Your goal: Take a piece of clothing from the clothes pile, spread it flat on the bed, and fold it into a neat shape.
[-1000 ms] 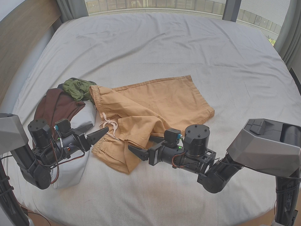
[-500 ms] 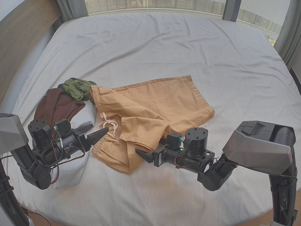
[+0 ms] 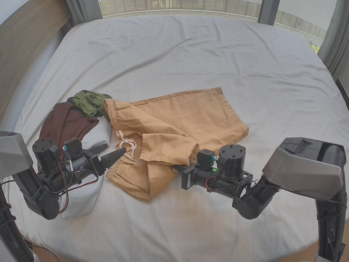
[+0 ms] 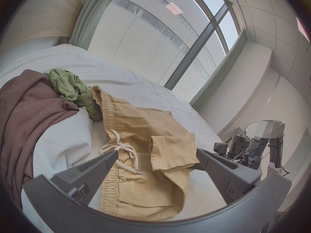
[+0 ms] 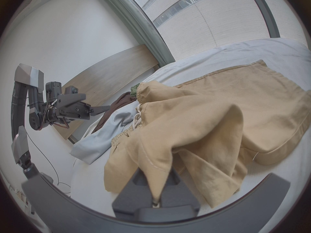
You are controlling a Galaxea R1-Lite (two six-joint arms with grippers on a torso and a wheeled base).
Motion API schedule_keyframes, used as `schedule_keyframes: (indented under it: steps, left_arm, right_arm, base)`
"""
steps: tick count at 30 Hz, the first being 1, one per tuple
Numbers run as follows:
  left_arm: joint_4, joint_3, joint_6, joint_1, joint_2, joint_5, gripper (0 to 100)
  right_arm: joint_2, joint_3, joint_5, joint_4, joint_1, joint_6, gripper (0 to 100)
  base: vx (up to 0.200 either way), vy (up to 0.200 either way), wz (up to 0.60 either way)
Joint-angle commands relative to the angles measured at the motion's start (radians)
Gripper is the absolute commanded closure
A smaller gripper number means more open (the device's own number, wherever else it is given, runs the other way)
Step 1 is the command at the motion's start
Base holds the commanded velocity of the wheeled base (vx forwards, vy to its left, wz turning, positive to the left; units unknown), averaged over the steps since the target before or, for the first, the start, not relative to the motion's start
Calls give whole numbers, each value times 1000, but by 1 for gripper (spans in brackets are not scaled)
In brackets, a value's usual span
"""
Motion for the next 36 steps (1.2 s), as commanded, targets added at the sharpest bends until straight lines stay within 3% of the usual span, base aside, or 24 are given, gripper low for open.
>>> schedule_keyframes:
  steps: [1,6,13,20,29,36]
  left_arm:
    - [0,-2,0,0,1,0,0]
    - [0,-2,0,0,-3,0,0]
    - [0,-5,-2,0,-3,0,0]
    - [0,-5,-2,0,-2,0,0]
    - [0,12,-2,-8,12,0,0]
    - [0,26,-2,-6,60,-2,0]
  right_arm:
    - [-72,36,-17,0,1,-7,100]
    - [-205,91,-28,23,-20,-13,100]
    - [-337,266,-25,67,-131,-42,100]
    - [-351,314,-25,92,-201,-67,100]
    - [-342,398,-26,92,-207,-71,100]
    - [-345,412,-26,92,-261,-88,100]
  base:
    - [0,0,0]
    - [0,0,0]
    - [0,0,0]
    - [0,0,0]
    - [0,0,0]
    - [0,0,0]
